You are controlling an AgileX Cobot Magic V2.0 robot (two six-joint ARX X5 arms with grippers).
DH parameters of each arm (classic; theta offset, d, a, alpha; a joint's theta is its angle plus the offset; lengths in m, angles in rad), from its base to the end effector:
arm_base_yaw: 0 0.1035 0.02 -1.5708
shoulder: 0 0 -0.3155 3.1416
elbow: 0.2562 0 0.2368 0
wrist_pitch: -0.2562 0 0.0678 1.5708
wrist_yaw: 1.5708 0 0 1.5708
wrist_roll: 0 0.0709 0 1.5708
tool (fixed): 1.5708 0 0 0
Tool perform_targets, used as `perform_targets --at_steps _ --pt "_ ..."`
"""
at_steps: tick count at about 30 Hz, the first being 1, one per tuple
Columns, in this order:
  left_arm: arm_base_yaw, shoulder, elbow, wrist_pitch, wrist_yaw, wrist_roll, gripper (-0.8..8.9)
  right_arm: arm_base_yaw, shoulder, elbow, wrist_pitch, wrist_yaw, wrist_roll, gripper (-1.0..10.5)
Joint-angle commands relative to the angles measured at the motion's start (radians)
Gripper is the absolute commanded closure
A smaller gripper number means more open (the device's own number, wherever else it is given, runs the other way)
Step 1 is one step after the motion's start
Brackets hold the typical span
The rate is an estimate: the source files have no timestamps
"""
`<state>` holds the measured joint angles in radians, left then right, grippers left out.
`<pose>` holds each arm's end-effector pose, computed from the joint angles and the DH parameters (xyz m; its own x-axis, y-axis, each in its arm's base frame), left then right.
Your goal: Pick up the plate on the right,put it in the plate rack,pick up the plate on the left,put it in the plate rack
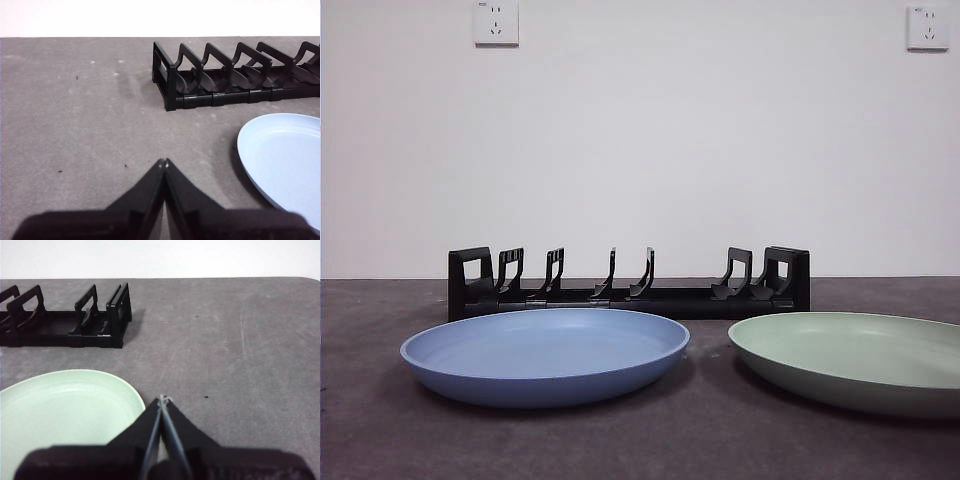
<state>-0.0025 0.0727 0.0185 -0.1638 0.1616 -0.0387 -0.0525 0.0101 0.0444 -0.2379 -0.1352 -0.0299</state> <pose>0.0718 -0.0116 0.1441 0.9632 -0.1633 -0.2135 0.1511 0.9859 -0.0725 0.0670 0.0060 0.1466 0.9761 0.0837 -0.2003 -0.0858 0.9963 -0.0020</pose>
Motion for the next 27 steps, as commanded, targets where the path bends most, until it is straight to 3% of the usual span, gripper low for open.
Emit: perform_targets --at_steps 1,5,12,14,23,27 --pt "0.003 0.000 -0.010 0.006 0.003 -0.011 8.17 0.001 -0.001 -0.008 0.008 -0.011 0.012 9.5" --pt "0.003 0.000 -0.010 0.006 0.003 -0.018 8.17 0.001 -0.001 -0.008 0.011 -0.022 0.014 9.5" --pt "0.003 0.000 0.010 0.003 0.033 -0.098 8.20 0.001 -0.001 0.000 0.081 -0.022 0.229 9.6" --pt "0.003 0.000 0.030 -0.005 0.058 -0.098 8.20 0.001 0.000 0.022 0.082 -0.022 0.257 9.6" --pt "0.003 0.069 0.190 -0.061 0.094 -0.150 8.20 0.001 0.121 0.223 0.066 -0.062 0.275 9.6" --pt "0.003 0.145 0.296 -0.106 0.173 -0.149 8.20 0.001 0.242 0.378 -0.027 -0.086 0.255 9.6"
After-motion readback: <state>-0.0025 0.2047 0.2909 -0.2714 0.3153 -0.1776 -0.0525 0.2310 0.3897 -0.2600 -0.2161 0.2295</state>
